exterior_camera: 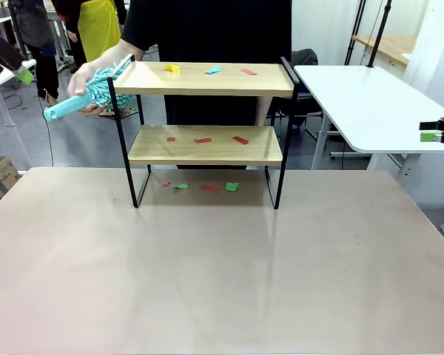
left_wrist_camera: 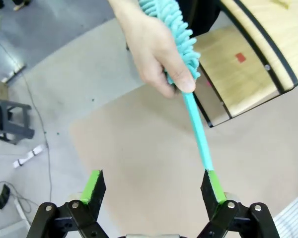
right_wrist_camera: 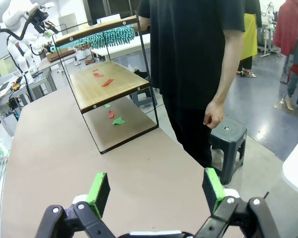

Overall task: Clean the shelf.
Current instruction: Pick up the Duster handed by the human.

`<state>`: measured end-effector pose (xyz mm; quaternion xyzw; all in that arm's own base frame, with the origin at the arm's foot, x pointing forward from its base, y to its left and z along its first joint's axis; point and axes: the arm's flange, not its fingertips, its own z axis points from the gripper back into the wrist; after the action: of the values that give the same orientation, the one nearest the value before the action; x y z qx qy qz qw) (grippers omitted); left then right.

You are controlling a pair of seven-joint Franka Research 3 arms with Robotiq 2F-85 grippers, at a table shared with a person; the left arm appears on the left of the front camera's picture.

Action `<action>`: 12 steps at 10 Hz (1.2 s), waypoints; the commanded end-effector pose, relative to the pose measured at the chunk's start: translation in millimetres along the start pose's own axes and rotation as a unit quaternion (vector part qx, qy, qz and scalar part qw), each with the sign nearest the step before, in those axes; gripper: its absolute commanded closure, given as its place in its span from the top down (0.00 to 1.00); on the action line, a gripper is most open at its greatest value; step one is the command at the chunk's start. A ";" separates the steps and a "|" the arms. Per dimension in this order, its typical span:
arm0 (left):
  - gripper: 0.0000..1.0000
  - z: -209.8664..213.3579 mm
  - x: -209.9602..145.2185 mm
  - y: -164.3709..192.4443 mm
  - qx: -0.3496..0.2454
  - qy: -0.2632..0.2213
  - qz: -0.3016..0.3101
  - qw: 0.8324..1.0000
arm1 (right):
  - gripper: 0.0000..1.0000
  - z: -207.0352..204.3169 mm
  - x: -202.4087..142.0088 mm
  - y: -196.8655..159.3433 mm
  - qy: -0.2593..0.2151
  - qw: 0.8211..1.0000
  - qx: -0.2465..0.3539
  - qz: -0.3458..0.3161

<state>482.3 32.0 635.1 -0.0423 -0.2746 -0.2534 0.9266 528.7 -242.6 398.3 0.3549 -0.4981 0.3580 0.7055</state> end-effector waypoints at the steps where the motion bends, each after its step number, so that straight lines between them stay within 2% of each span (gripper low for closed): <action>1: 1.00 2.5 -6.6 19.3 0.006 0.002 -0.020 1.000 | 1.00 -1.0 2.1 1.6 -0.001 1.000 0.000 0.001; 3: 1.00 -0.4 -2.7 5.5 -0.001 0.000 -0.003 1.000 | 1.00 -1.0 2.1 1.6 -0.001 1.000 0.000 0.001; 5: 1.00 27.4 -6.5 -30.2 0.037 -0.015 0.049 0.998 | 1.00 -1.0 2.1 1.6 -0.001 1.000 0.000 0.001; 7: 1.00 38.5 -5.7 -64.4 0.063 0.007 0.082 0.995 | 1.00 -1.0 2.1 1.6 -0.001 1.000 0.000 0.001; 10: 1.00 23.3 0.5 -105.7 0.095 0.038 0.113 0.988 | 1.00 -1.0 2.1 1.6 -0.001 1.000 0.000 0.001; 12: 1.00 3.5 1.4 -119.5 0.110 0.035 0.122 0.986 | 1.00 -1.0 2.1 1.6 -0.001 1.000 0.000 0.001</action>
<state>420.3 -69.1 638.6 0.0242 -0.2544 -0.1220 0.9591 528.6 -242.9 398.3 0.3549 -0.4983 0.3577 0.7055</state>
